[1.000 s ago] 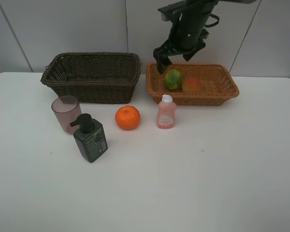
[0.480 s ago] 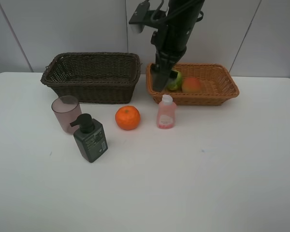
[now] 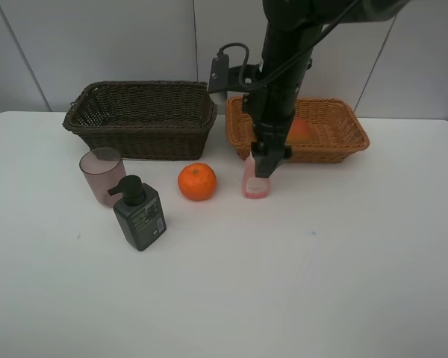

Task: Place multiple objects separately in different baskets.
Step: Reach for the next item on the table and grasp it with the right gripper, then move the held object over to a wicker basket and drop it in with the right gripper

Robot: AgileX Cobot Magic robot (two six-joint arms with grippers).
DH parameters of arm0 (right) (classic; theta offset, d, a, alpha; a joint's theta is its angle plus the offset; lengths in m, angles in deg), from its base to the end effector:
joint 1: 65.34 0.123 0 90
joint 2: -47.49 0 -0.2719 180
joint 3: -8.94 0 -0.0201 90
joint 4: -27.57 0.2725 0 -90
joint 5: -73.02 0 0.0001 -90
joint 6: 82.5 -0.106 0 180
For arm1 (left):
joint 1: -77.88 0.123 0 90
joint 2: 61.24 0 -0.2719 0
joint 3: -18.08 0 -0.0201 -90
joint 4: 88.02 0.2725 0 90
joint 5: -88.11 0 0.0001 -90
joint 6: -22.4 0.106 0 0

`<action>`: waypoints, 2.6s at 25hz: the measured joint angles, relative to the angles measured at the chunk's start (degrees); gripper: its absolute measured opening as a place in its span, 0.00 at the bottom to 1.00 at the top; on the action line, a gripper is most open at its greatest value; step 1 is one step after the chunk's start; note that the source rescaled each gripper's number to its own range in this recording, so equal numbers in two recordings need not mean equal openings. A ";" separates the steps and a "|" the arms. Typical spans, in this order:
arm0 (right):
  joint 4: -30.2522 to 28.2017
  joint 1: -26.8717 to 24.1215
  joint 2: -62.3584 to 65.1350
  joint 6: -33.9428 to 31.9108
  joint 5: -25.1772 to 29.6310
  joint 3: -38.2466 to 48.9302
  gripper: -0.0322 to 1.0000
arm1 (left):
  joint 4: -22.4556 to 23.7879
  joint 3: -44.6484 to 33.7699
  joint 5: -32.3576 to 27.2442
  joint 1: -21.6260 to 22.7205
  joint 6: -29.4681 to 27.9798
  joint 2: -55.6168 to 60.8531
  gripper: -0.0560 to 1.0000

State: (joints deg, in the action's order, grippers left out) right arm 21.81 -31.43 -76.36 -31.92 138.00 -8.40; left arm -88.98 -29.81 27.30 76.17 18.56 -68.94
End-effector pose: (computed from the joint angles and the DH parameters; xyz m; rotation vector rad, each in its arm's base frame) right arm 0.3657 0.2342 0.1863 -2.0587 2.1870 -0.1725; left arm 0.0388 -0.0027 0.2828 -0.0369 2.0321 -0.0810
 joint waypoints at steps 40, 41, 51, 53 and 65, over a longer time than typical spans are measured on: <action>-1.03 0.00 -8.70 0.00 -5.73 1.01 0.05 | 0.00 0.00 0.00 0.00 0.00 0.00 1.00; -1.03 0.00 -8.70 0.00 -5.73 1.01 0.05 | 0.00 0.00 0.00 0.00 0.00 0.00 1.00; -1.03 0.00 -8.70 0.00 -5.73 1.01 0.05 | 0.00 0.00 0.00 0.00 0.00 0.00 1.00; -1.03 0.00 -8.70 0.00 -5.73 1.01 0.05 | 0.00 0.00 0.00 0.00 0.00 0.00 1.00; 0.41 1.08 -5.19 -16.28 4.61 -12.45 0.05 | 0.00 0.00 0.00 0.00 0.00 0.00 1.00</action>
State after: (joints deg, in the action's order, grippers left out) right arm 22.22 -30.35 -81.55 -48.21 142.61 -20.85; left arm -88.98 -29.81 27.30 76.17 18.56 -68.94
